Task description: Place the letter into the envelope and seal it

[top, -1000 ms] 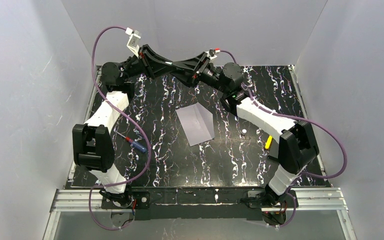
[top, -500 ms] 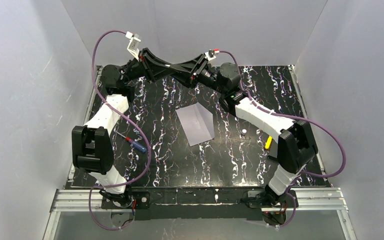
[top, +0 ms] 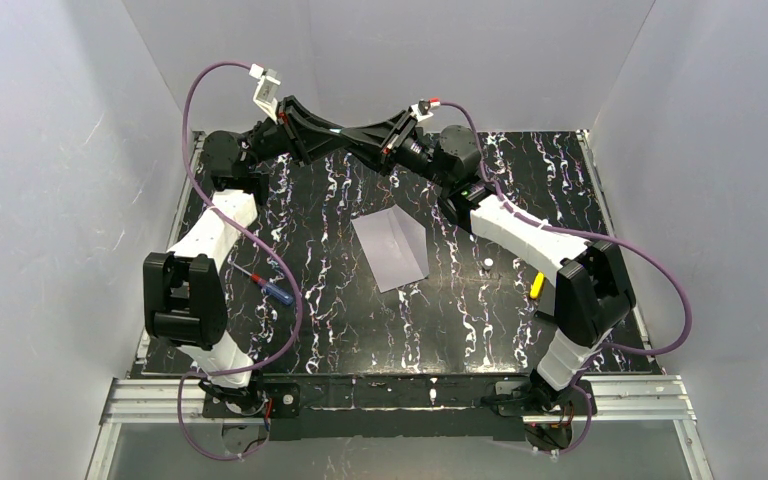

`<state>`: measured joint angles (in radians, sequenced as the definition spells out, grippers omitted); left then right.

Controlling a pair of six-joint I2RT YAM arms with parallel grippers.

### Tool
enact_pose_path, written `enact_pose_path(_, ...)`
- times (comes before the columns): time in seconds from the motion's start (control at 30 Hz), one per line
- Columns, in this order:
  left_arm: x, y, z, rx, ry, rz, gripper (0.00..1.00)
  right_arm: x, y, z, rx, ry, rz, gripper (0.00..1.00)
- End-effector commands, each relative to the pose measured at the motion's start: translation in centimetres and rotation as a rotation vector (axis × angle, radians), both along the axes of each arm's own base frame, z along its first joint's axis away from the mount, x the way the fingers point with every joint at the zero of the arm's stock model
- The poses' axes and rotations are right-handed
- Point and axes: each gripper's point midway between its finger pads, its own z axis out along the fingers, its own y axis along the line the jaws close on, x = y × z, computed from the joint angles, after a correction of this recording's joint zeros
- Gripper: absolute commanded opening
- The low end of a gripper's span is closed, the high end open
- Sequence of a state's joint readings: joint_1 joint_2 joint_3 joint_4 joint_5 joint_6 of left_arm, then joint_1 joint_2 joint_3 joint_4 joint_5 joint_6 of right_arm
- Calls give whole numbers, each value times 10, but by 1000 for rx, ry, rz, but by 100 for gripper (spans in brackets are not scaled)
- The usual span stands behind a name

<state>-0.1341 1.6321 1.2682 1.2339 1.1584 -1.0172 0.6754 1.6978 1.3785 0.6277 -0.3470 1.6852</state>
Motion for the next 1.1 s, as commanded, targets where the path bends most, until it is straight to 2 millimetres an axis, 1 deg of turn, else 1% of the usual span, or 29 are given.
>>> enact_pose_path(0.0,-24,2,20,8,-98,-16,12,-6,-8,31,67,-92,-21,1)
enact_pose_path(0.03,-24,3,19,14,-93,-20,28,-7,-8,29,61,-91,-21,1)
enact_pose_path(0.07,-24,3,17,21,-80,-23,50,-7,-8,26,51,-89,-21,1)
enact_pose_path(0.1,-23,4,13,33,-55,-27,61,-7,-8,23,36,-92,-25,1)
enact_pose_path(0.13,-22,6,9,44,-33,-28,69,-6,-8,17,8,-93,-30,1)
enact_pose_path(0.2,-21,12,3,67,-1,-35,96,-5,-9,7,-48,-99,-47,1)
enact_pose_path(0.23,-19,16,1,70,19,-26,98,-4,-10,0,-80,-101,-54,1)
enact_pose_path(0.33,-13,30,-8,66,78,11,98,-1,-15,-26,-212,-127,-83,1)
enact_pose_path(0.4,-11,39,-13,60,110,39,98,2,-22,-44,-291,-140,-114,1)
enact_pose_path(0.43,-12,44,-15,56,120,60,98,4,-26,-50,-324,-155,-132,1)
enact_pose_path(0.47,-12,47,-20,53,137,81,98,6,-31,-55,-360,-178,-153,1)
enact_pose_path(0.53,1,67,-36,53,213,194,98,13,-40,-61,-460,-276,-196,1)
enact_pose_path(0.57,5,74,-43,60,245,248,98,20,-47,-70,-557,-312,-228,1)
enact_pose_path(0.6,10,83,-51,70,273,314,98,23,-52,-88,-670,-336,-225,1)
enact_pose_path(0.63,16,91,-62,86,317,383,98,25,-56,-101,-768,-398,-225,1)
enact_pose_path(0.67,21,99,-70,102,344,455,98,28,-62,-121,-885,-424,-222,1)
enact_pose_path(0.73,28,110,-88,137,417,543,98,32,-76,-161,-1098,-484,-192,1)
enact_pose_path(0.77,36,115,-96,150,470,587,98,33,-83,-180,-1196,-494,-177,1)
enact_pose_path(0.83,43,120,-115,191,615,604,98,28,-90,-210,-1379,-540,-127,1)
enact_pose_path(0.87,48,122,-132,221,704,615,98,26,-92,-219,-1444,-534,-109,1)
enact_pose_path(0.93,46,117,-154,257,800,592,98,19,-94,-237,-1533,-525,-67,1)
enact_pose_path(1.0,45,106,-178,266,863,566,91,12,-94,-254,-1589,-513,-41,1)
enact_pose_path(1.07,44,92,-205,273,983,528,84,7,-93,-270,-1636,-505,-20,1)
